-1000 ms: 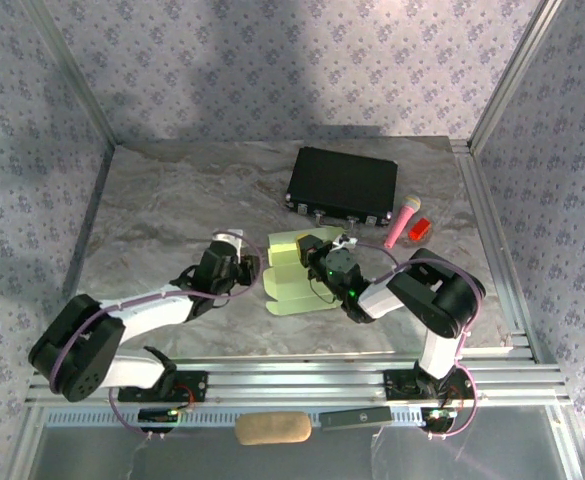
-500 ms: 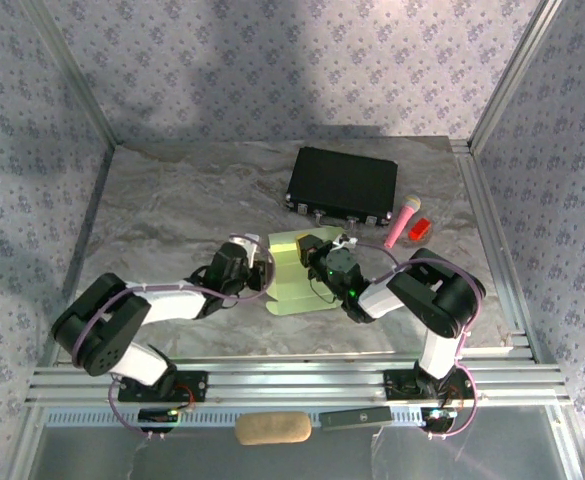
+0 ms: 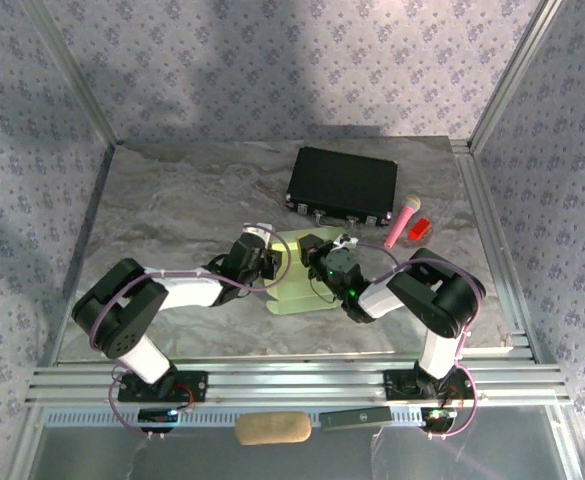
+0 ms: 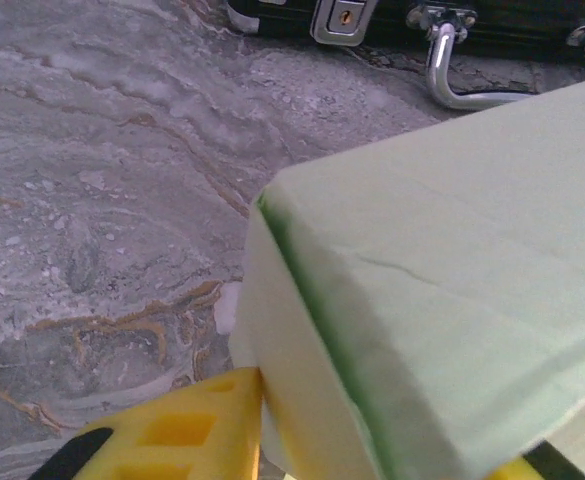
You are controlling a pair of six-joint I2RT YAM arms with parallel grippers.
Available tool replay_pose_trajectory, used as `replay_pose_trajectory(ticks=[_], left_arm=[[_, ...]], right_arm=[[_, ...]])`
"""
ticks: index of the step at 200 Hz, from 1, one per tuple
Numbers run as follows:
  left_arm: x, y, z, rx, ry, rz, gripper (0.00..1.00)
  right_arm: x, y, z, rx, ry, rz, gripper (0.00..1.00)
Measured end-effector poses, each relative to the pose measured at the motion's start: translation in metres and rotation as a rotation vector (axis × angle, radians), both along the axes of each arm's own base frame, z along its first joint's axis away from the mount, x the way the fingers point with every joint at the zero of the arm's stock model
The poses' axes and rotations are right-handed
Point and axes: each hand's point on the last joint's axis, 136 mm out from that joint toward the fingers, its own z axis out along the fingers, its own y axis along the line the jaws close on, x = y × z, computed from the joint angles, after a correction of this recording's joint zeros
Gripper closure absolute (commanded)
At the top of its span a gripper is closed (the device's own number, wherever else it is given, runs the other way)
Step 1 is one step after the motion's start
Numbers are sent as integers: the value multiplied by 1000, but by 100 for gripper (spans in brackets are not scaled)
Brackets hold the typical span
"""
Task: Fold the paper box
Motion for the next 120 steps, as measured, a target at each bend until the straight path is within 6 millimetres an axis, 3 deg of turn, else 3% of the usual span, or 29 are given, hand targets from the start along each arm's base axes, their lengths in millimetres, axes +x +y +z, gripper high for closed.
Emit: replay_pose_trajectory(ticks=[78,102,116,120], left_arm=[[2,3,-5,58,-20,90,82],[4,6,-5,76,-21,114,89],[5,8,-4,94,-22,130,100],[5,9,-4,95,-20,137,100]], right_arm=[[2,0,-3,-13,-35,-18,100],[2,2,-3,-4,-49,-22,100],[2,2,-3,-3,-51,-25,100],[2,2,-3,-3,-52,-25,94]])
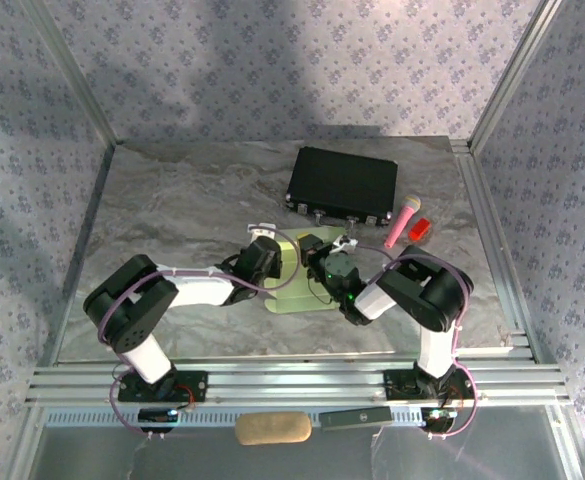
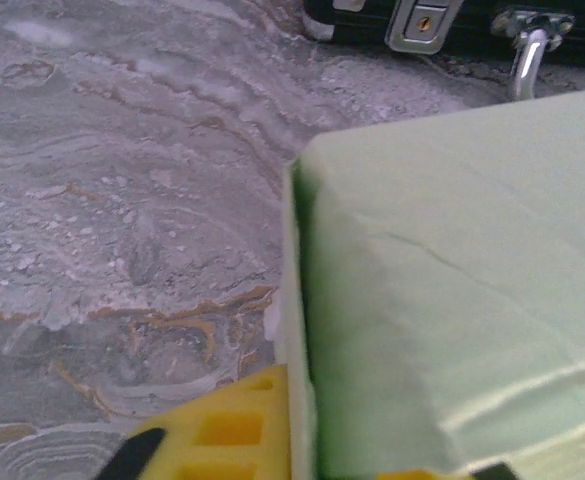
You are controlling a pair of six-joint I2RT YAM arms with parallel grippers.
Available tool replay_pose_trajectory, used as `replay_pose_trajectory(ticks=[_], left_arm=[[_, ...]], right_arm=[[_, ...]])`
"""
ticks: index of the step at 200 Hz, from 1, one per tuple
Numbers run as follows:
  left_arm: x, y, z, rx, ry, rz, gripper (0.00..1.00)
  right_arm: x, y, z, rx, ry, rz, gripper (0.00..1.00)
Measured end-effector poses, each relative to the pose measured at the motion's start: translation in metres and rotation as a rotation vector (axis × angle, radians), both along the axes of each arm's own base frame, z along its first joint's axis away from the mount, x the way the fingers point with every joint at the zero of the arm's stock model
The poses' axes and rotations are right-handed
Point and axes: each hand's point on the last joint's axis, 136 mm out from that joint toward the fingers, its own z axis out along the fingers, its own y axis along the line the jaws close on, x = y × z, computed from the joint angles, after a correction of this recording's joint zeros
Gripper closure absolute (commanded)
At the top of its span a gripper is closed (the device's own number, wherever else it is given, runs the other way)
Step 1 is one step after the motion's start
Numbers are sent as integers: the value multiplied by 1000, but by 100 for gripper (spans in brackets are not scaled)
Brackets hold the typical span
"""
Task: Fold the paper box
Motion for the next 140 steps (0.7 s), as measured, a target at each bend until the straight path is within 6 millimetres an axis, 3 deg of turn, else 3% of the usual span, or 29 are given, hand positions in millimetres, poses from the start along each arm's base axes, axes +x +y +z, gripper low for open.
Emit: replay_pose_trajectory(ticks=[19,33,51,69,88,115,127,140], left_arm=[[0,1,1,15,9,22,100],[0,3,1,19,21,38,100],[-1,8,4,29,39,68,100],[-2,15,14,32,68,101,100],[5,22,36,12,93,135,100],[16,32,68,-20,121,161,100],[17,35,79,-23,137,155,100],[15,36,88,-21,157,138,100]], right_arm=[[-1,1,1,-15,0,5,59],[-8,0,-6,-75,30,24,39],[-19,-5,-1,-158,52,49,27],[-28,-17,33,-232,15,60,19],[-36,-32,91,-313,-61,60,21],[-48,-67,180,-423,-205,39,39],[-48,-91,202,-500,-249,21,49],[-43,-116,210,-603,-262,-3,58]])
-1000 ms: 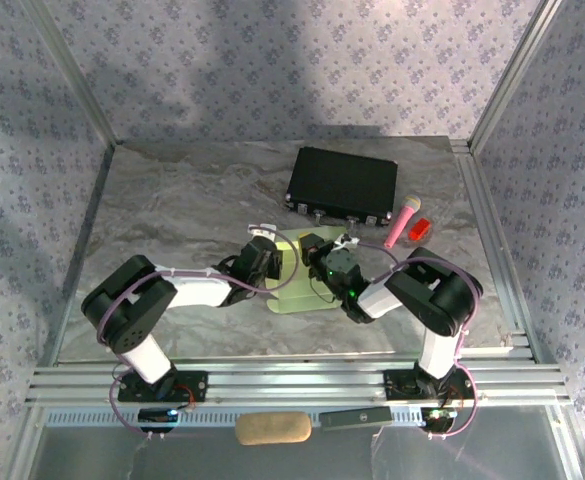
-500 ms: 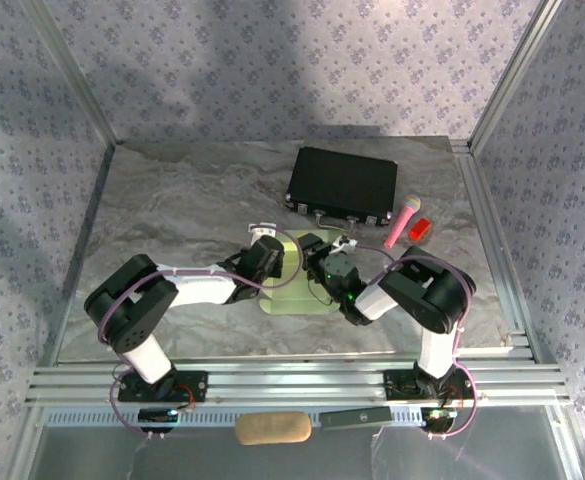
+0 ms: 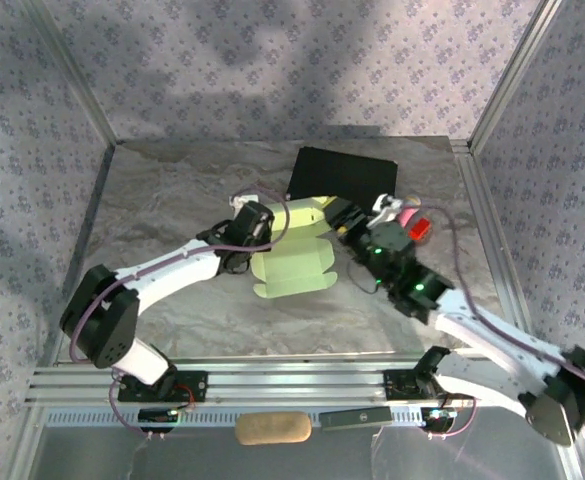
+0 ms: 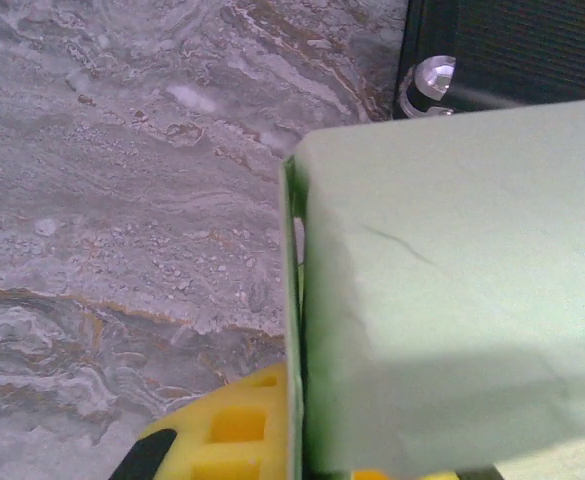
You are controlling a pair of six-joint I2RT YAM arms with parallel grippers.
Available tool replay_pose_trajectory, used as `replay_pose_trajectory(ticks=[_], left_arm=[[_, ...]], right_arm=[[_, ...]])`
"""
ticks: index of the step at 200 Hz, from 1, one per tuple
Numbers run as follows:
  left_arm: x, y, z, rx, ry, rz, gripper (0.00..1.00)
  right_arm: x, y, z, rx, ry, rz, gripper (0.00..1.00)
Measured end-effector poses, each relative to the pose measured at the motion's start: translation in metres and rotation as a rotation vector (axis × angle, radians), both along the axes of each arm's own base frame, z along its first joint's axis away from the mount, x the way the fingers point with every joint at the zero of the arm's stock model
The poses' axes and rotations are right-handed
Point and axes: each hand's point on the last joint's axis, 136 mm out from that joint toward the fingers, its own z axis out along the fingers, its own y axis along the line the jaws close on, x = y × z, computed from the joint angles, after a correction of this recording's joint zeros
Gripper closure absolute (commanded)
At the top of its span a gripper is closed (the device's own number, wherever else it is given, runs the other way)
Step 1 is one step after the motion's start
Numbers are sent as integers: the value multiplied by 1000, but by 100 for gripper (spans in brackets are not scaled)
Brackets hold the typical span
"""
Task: Fold the paper box
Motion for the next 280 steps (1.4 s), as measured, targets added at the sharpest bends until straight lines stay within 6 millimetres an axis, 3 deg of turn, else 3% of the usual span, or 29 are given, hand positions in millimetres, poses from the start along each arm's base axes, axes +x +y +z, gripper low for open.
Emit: replay_pose_trajectory(ticks=[25,63,78,98,129,149,171,220,247,280], left_arm=[[-5,-1,13,-1,46,-54,100],[-10,-7,27,-9,93,-156,100],[-12,-8,29,-10,108,-186,100],[-15,-7,27,-8,128,-202,100],[-17,-6,25,-9,141,-206,100],[-16,-6,26,-10,140,-204,100],[-16,-6,26,-10,139,-204,100],[-17,-6,29,-21,133,-198,100],[-19,-9,32,-25,125,-206,100],[-23,-14,32,-24,125,-224,100]], right_arm=[[12,-37,-14,-186,29,-16,65],[30,-61,-73,-354,178,74,70],[28,-52,-84,-380,194,149,69],[18,-40,-84,-393,184,212,68],[-13,-22,-82,-334,177,240,48],[-39,-5,-101,-284,201,255,42],[-52,15,-123,-271,248,255,39],[-40,42,-142,-276,308,160,44],[-29,42,-149,-279,313,99,50],[-13,37,-137,-246,273,49,58]])
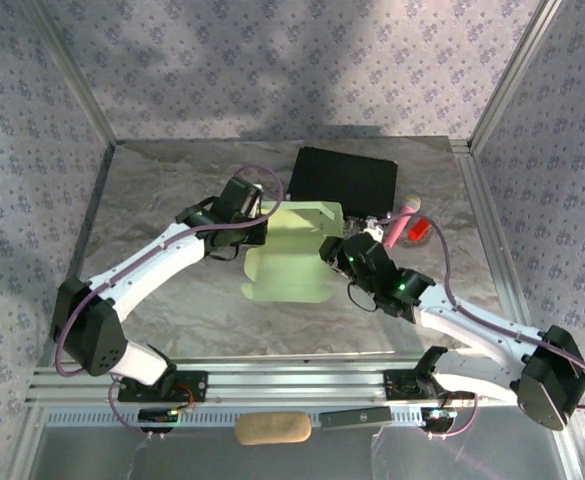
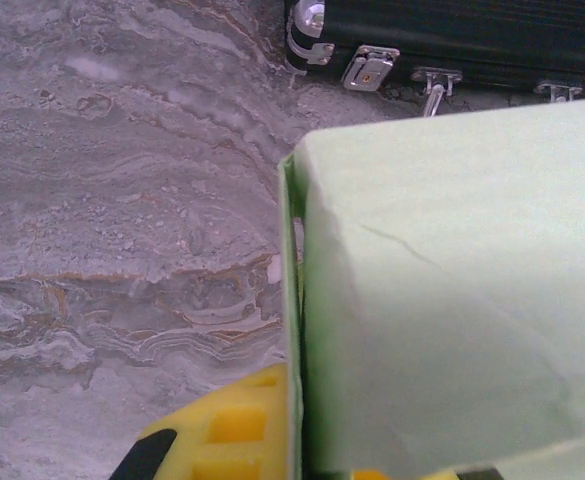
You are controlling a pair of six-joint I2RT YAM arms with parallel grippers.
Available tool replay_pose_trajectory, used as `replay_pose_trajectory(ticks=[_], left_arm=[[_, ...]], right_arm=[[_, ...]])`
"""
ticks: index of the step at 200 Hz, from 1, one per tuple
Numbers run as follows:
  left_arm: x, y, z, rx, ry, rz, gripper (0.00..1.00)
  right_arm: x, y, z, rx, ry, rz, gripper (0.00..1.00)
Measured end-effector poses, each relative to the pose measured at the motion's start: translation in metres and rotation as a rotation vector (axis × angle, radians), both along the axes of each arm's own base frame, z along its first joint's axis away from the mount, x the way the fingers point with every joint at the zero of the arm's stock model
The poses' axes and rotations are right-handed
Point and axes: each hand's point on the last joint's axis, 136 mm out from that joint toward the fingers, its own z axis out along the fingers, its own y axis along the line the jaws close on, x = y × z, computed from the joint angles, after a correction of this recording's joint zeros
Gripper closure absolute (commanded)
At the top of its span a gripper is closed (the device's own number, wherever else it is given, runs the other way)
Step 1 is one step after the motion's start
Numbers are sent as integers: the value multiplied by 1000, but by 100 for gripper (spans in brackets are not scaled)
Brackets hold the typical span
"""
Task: Fold the paper box
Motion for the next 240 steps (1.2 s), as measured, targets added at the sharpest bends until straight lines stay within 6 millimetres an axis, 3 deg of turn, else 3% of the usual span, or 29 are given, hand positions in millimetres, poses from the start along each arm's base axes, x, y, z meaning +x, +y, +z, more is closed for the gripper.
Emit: replay_pose_trajectory(ticks=[33,74,240], left_arm=[[0,-1,0,-1,-2,0,100],[-1,-2,1,-1,-4,-1,100],[1,-2,3,21,-29,20,100]], right_arm=[[17,-6,5,23,-12,-40,59],[20,-4,6,38,-15,-35,62],[34,36,-3,-28,31,97,65]])
